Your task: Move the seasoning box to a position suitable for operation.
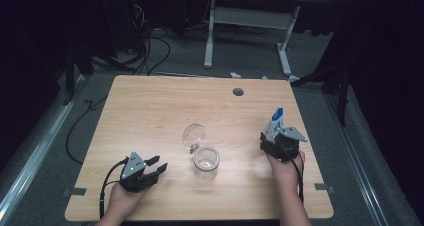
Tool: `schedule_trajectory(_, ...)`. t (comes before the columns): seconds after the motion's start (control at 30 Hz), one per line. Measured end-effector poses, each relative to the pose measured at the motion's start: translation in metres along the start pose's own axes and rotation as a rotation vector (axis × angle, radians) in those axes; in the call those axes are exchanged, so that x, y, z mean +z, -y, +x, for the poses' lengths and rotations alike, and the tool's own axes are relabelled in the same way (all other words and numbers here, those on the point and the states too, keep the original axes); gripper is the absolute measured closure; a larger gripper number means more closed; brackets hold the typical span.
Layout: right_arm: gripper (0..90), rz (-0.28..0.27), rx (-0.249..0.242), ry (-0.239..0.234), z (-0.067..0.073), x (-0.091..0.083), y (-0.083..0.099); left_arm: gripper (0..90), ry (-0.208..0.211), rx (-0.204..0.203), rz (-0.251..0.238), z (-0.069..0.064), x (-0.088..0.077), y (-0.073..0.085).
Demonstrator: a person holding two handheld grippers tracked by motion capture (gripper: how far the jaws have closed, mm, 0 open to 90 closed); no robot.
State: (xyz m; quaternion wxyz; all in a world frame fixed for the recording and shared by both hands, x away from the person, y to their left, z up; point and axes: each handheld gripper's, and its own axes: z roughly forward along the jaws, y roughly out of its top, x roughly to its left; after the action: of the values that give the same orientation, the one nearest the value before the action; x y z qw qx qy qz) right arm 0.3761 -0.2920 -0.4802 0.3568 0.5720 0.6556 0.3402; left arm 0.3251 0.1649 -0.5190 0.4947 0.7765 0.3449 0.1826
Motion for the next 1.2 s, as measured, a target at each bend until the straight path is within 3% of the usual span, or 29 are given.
schedule_trajectory(0.03,19.2,0.014,0.007,0.022,-0.002,0.007,-0.002,57.2,-0.001,-0.002,0.0,0.0,0.0,0.0)
schedule_trajectory(0.2,19.8,0.034,0.022,0.036,-0.006,0.017,-0.003,57.3,-0.003,-0.003,0.0,0.001,-0.001,0.001)
schedule_trajectory(0.4,32.7,0.027,0.022,0.056,-0.01,0.018,0.001,57.3,-0.005,-0.009,-0.003,0.001,-0.002,0.001)
schedule_trajectory(0.73,48.9,-0.008,0.024,-0.004,-0.023,0.003,0.01,57.2,-0.001,0.001,0.007,-0.001,0.001,0.002)
schedule_trajectory(0.93,63.7,-0.018,0.018,-0.022,-0.029,-0.006,0.01,57.2,-0.002,0.001,0.009,-0.001,0.001,0.002)
schedule_trajectory(1.2,68.6,-0.02,0.008,-0.038,-0.032,-0.009,0.011,57.2,0.0,0.0,0.01,0.0,0.001,0.002)
